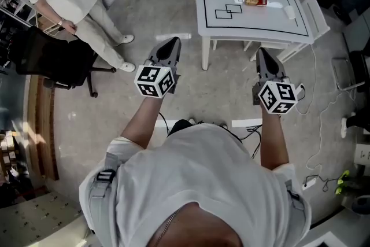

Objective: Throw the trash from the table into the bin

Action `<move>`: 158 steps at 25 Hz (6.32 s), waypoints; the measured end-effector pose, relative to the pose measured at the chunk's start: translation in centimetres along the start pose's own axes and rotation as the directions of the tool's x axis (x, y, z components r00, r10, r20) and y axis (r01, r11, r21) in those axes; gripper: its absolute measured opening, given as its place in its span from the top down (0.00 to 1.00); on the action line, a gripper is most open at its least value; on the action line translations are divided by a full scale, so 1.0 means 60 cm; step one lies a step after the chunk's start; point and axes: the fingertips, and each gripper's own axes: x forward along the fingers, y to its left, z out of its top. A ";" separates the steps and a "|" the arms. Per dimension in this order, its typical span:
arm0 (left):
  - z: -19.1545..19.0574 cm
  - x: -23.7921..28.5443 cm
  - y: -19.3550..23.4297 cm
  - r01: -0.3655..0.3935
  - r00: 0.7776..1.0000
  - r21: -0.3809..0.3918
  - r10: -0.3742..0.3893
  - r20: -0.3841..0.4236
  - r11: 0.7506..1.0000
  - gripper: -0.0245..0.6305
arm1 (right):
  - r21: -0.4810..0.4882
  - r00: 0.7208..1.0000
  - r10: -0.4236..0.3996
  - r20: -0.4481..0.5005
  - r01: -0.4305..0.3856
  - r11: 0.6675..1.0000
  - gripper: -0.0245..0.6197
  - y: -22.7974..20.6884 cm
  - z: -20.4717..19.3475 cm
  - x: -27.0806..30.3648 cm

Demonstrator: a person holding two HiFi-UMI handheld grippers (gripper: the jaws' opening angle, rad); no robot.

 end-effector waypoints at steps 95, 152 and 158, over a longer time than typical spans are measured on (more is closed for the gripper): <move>-0.187 0.745 0.140 -0.104 0.941 -0.026 0.090 -0.326 0.994 0.94 | -0.513 0.606 0.086 -0.791 -0.733 0.446 0.43 -0.543 -0.337 0.674; 0.019 0.240 0.609 -0.406 0.914 -0.050 0.406 -0.010 0.912 0.94 | -0.369 0.820 0.479 -0.315 -0.570 0.734 0.45 0.243 -0.103 0.873; 0.040 0.213 0.706 -0.459 0.887 -0.057 0.461 0.018 0.887 0.94 | -0.337 0.823 0.502 -0.265 -0.567 0.752 0.45 0.309 -0.088 0.943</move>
